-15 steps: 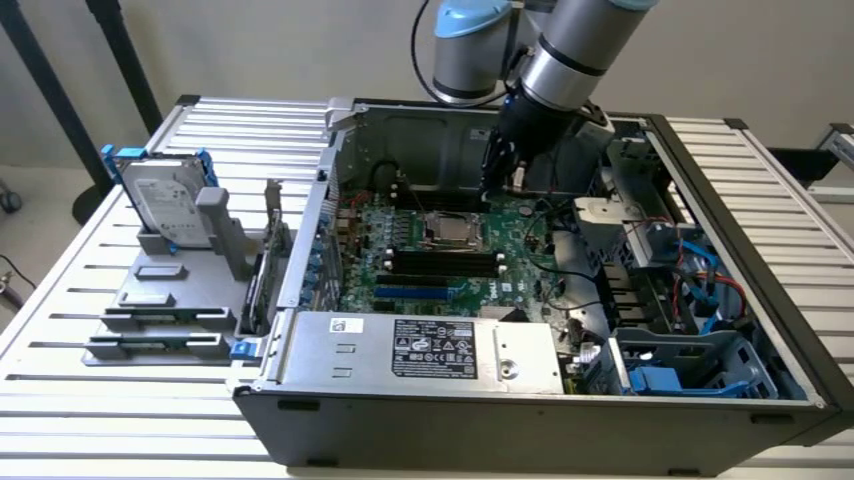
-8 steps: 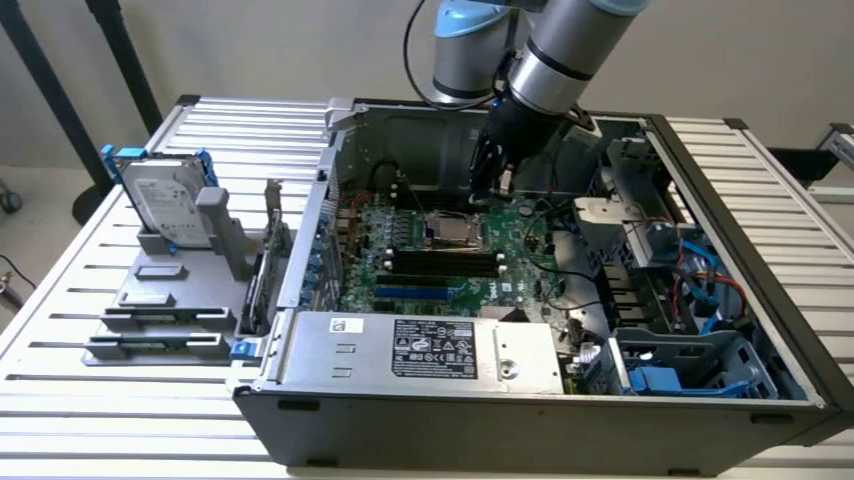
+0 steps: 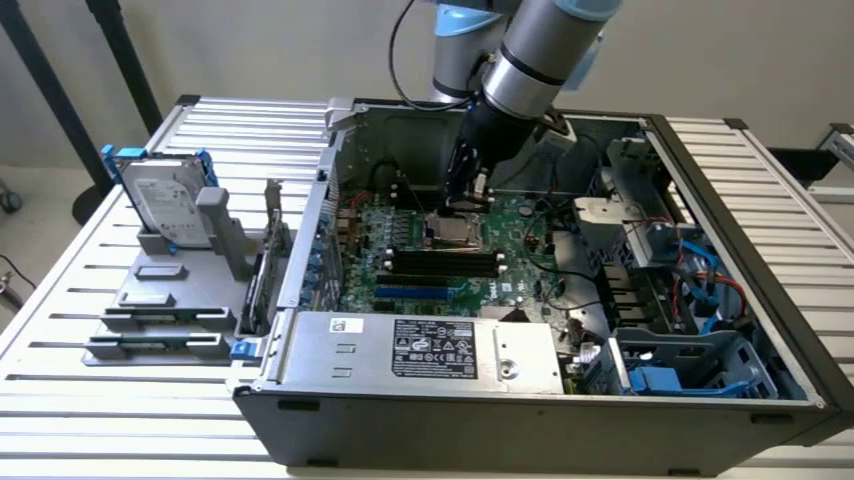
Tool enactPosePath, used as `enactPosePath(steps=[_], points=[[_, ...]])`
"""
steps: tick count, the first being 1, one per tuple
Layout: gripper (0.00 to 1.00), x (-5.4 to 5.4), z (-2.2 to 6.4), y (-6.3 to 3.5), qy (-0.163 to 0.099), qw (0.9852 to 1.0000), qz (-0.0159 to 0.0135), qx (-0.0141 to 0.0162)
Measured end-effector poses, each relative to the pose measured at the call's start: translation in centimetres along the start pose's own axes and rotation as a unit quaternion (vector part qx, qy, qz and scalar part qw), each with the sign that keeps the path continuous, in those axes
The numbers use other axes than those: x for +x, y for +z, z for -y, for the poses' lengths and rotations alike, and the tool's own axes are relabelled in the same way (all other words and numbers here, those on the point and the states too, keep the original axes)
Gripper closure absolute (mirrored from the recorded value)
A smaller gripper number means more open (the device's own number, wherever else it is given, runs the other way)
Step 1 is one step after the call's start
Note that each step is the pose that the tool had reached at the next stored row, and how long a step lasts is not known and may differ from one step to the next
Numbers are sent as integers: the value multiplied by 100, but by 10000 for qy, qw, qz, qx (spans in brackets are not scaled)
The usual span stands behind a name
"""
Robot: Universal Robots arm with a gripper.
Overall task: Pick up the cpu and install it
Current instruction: 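Close the cpu cover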
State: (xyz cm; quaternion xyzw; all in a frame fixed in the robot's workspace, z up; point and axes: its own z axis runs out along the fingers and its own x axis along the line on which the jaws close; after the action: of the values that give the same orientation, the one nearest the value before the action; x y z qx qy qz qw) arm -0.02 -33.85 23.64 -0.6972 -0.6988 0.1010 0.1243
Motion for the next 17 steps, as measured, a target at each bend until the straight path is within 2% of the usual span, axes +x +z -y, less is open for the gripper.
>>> enactPosePath(steps=[5, 10, 17], points=[[89, -1, 82, 56, -17, 10000, -55, 1], [89, 9, 99, 95, -45, 9999, -159, 1], [89, 8, 75, 204, -55, 9998, -206, 0]])
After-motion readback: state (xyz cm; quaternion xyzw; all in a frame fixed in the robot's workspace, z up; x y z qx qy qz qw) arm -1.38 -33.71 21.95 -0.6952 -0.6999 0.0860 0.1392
